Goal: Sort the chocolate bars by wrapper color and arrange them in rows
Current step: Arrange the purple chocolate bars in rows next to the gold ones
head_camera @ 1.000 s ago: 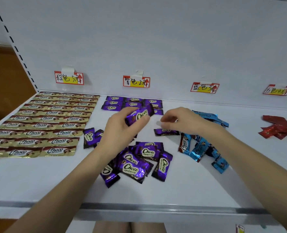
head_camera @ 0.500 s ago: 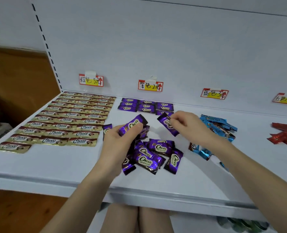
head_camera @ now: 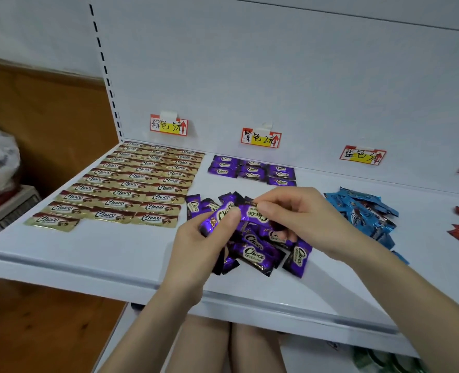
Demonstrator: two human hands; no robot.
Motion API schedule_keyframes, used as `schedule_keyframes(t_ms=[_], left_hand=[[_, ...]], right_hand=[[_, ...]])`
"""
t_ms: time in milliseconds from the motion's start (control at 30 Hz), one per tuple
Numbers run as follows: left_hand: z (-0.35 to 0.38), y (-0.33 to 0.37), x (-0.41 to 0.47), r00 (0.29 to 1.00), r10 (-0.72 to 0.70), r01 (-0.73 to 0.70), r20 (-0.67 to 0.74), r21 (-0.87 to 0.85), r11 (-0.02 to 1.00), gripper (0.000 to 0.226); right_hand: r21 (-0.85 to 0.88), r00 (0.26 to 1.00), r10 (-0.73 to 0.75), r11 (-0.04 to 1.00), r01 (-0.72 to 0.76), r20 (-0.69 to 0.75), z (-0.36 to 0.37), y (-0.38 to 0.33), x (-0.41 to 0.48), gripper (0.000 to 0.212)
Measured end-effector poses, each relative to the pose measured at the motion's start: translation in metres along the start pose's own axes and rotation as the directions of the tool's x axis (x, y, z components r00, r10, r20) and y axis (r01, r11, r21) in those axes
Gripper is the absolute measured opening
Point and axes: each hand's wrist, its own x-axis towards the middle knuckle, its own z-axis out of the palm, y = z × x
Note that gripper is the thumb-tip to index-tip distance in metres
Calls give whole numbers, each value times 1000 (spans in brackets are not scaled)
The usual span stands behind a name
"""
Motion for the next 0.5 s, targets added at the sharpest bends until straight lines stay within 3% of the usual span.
schedule_keyframes(t_ms=[233, 300, 367, 500], left_hand=[[0, 10, -3, 1000, 16, -17, -12, -15, 1000, 32], [-1, 9, -2, 999, -2, 0, -41, -43, 999, 31], [0, 8, -2, 997, -19, 15, -72, -66, 998, 32], [5, 7, -2, 995, -30, 19, -99, -117, 993, 33]], right_hand=[[96, 999, 14, 995, -17, 33, -4, -2, -5, 13], [190, 998, 30, 981, -40, 53, -6, -1, -8, 12], [322, 994, 64, 942, -88, 84, -7, 0, -10, 26], [568, 988, 135, 808, -154, 77, 3, 6, -9, 32]])
